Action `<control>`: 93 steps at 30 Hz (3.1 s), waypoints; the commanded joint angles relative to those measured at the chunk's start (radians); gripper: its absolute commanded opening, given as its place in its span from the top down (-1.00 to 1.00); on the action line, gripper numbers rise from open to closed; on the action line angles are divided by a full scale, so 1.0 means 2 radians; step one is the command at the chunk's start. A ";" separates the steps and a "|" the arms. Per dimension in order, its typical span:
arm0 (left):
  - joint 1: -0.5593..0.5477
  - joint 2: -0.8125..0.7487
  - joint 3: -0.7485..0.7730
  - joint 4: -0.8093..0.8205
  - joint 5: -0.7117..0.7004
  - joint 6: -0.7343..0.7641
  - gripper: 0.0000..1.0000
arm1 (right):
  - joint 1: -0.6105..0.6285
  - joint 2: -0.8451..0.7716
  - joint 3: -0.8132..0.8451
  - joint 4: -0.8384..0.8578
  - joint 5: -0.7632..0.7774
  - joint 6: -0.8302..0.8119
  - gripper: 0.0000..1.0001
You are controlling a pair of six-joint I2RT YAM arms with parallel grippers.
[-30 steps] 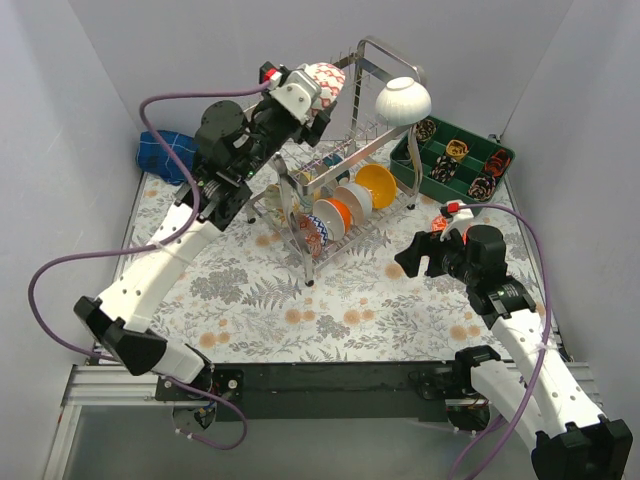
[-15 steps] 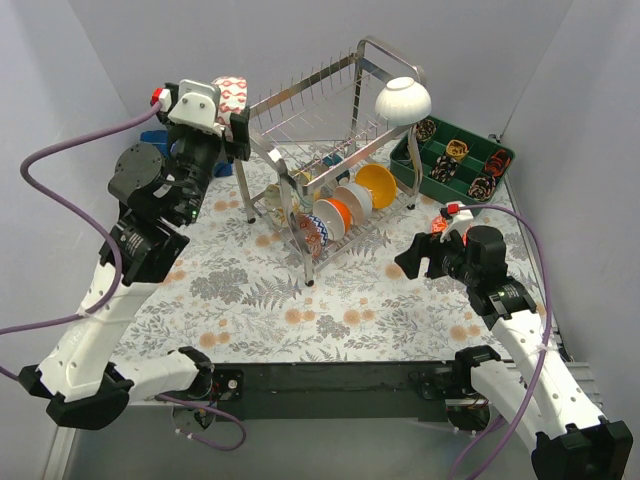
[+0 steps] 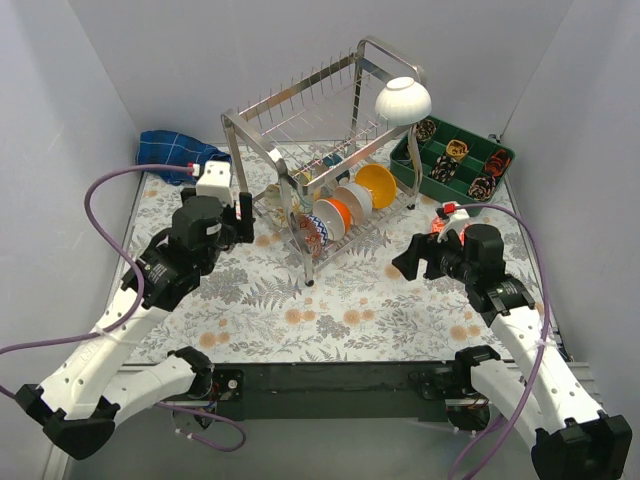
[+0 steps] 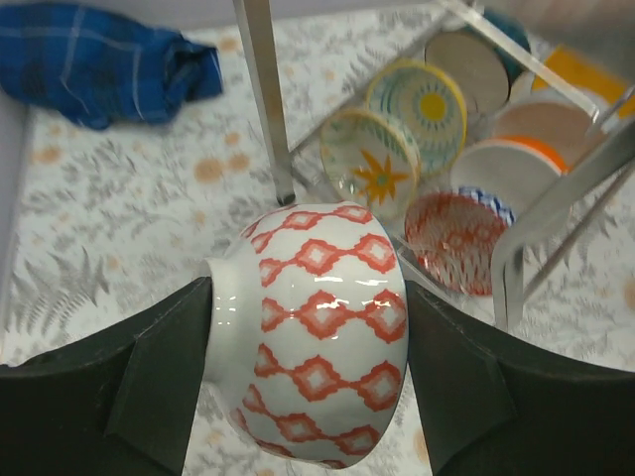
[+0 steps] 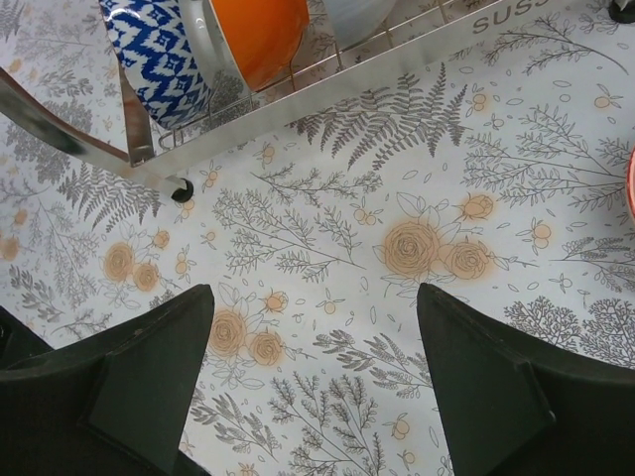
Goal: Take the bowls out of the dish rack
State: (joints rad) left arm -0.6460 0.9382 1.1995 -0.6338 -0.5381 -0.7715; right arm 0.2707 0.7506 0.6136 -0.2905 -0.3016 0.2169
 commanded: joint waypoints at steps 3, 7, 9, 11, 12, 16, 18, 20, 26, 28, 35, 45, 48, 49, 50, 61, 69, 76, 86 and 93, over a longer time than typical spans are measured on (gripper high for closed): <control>0.003 -0.043 -0.066 -0.048 0.092 -0.146 0.60 | 0.003 0.020 0.016 0.006 -0.040 0.002 -0.82; 0.003 -0.063 -0.117 -0.034 0.168 -0.196 0.60 | 0.003 0.027 -0.001 0.025 -0.075 0.011 -0.82; 0.004 -0.076 -0.151 -0.015 0.217 -0.226 0.61 | 0.007 0.030 -0.012 0.039 -0.086 0.022 -0.82; 0.004 -0.086 -0.187 0.001 0.265 -0.260 0.61 | 0.010 0.030 -0.030 0.062 -0.103 0.030 -0.82; 0.004 -0.097 -0.202 0.024 0.286 -0.274 0.62 | 0.016 0.031 -0.037 0.072 -0.109 0.041 -0.82; 0.004 -0.138 -0.287 0.123 0.366 -0.353 0.63 | 0.041 0.035 -0.064 0.121 -0.129 0.070 -0.81; 0.004 -0.152 -0.337 0.188 0.388 -0.405 0.65 | 0.063 0.037 -0.075 0.141 -0.129 0.079 -0.82; 0.003 -0.169 -0.368 0.232 0.396 -0.438 0.64 | 0.079 0.039 -0.083 0.176 -0.126 0.093 -0.81; -0.001 -0.162 -0.447 0.379 0.417 -0.527 0.64 | 0.144 0.058 -0.100 0.235 -0.105 0.126 -0.80; -0.005 -0.154 -0.462 0.415 0.413 -0.542 0.64 | 0.167 0.066 -0.104 0.262 -0.090 0.135 -0.78; -0.018 -0.126 -0.515 0.532 0.393 -0.606 0.63 | 0.211 0.125 -0.095 0.319 -0.075 0.151 -0.73; -0.057 -0.093 -0.540 0.616 0.338 -0.630 0.60 | 0.257 0.201 -0.062 0.362 -0.065 0.172 -0.47; -0.070 -0.081 -0.543 0.632 0.323 -0.632 0.60 | 0.266 0.217 -0.053 0.362 -0.062 0.175 -0.27; -0.073 -0.074 -0.545 0.635 0.320 -0.634 0.60 | 0.267 0.220 -0.051 0.362 -0.061 0.177 -0.12; -0.077 -0.073 -0.545 0.639 0.317 -0.633 0.60 | 0.268 0.224 -0.051 0.362 -0.061 0.179 -0.04; -0.080 -0.130 -0.531 0.543 0.275 -0.565 -0.13 | 0.269 0.198 -0.013 0.228 0.018 0.151 0.97; -0.079 -0.200 -0.443 0.345 0.144 -0.382 -0.96 | 0.252 0.175 0.056 0.050 0.118 0.096 0.97; -0.079 -0.237 -0.379 0.262 0.050 -0.199 -0.96 | 0.120 0.169 0.102 -0.051 0.118 0.070 0.97; -0.079 -0.254 -0.331 0.227 0.027 -0.083 -0.97 | -0.117 0.249 0.221 -0.119 0.090 0.050 0.97; -0.079 -0.279 -0.362 0.228 0.004 -0.075 -0.96 | -0.230 0.325 0.267 -0.120 0.040 0.051 0.97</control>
State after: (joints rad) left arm -0.8066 0.4080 0.4995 -0.1516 -0.4881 -0.9695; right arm -0.1059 1.3586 1.0794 -0.5274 -0.1349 0.3157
